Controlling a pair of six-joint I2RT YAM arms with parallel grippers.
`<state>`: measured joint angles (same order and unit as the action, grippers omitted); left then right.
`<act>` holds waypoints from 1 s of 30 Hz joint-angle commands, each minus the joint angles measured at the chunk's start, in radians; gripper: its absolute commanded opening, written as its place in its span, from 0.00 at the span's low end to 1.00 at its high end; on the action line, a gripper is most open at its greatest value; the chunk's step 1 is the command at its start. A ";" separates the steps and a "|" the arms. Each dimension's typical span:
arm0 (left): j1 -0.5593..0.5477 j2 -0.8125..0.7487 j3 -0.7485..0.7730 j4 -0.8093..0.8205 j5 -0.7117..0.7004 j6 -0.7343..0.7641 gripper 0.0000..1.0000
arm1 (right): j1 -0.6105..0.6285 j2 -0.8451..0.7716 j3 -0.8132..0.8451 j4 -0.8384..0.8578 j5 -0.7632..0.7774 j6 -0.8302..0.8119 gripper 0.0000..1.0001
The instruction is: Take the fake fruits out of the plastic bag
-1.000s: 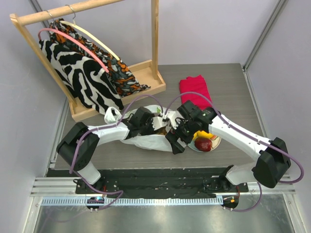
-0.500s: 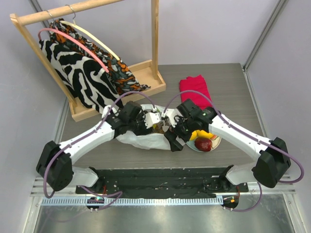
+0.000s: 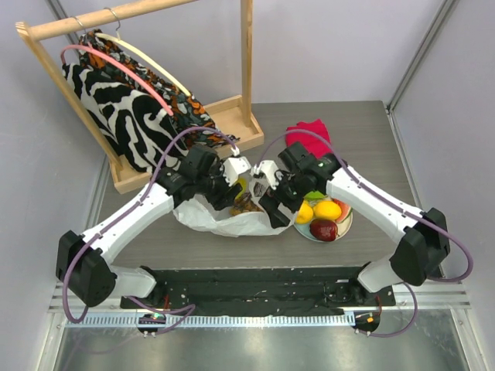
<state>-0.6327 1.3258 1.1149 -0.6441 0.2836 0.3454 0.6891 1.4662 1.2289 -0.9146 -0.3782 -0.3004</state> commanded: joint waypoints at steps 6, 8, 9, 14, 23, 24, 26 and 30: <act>0.025 -0.074 0.029 0.175 0.049 -0.085 0.00 | -0.112 -0.196 0.283 -0.030 0.070 -0.045 1.00; 0.024 -0.086 0.081 0.204 0.090 -0.104 0.00 | -0.172 -0.199 0.287 0.022 0.178 -0.002 1.00; 0.018 -0.086 0.101 0.211 0.144 -0.135 0.00 | -0.201 -0.198 0.281 0.046 0.226 0.029 1.00; -0.094 -0.042 0.308 0.251 0.074 -0.246 0.00 | -0.424 -0.116 0.288 0.135 0.422 0.082 1.00; -0.303 0.360 0.617 0.132 0.280 -0.218 0.00 | -0.746 -0.046 0.282 0.138 0.322 0.173 1.00; -0.318 0.442 0.655 0.132 0.263 -0.224 0.00 | -0.749 -0.062 0.276 0.138 0.320 0.170 1.00; -0.347 0.505 0.726 0.181 0.194 -0.309 0.00 | -0.754 -0.084 0.258 0.144 0.328 0.161 1.00; -0.361 0.621 0.773 0.328 0.051 -0.532 0.00 | -0.761 -0.136 0.228 0.163 0.370 0.158 1.00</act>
<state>-0.9810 1.9003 1.8137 -0.4435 0.4686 0.0406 -0.0742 1.4132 1.4750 -0.8036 -0.0353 -0.1543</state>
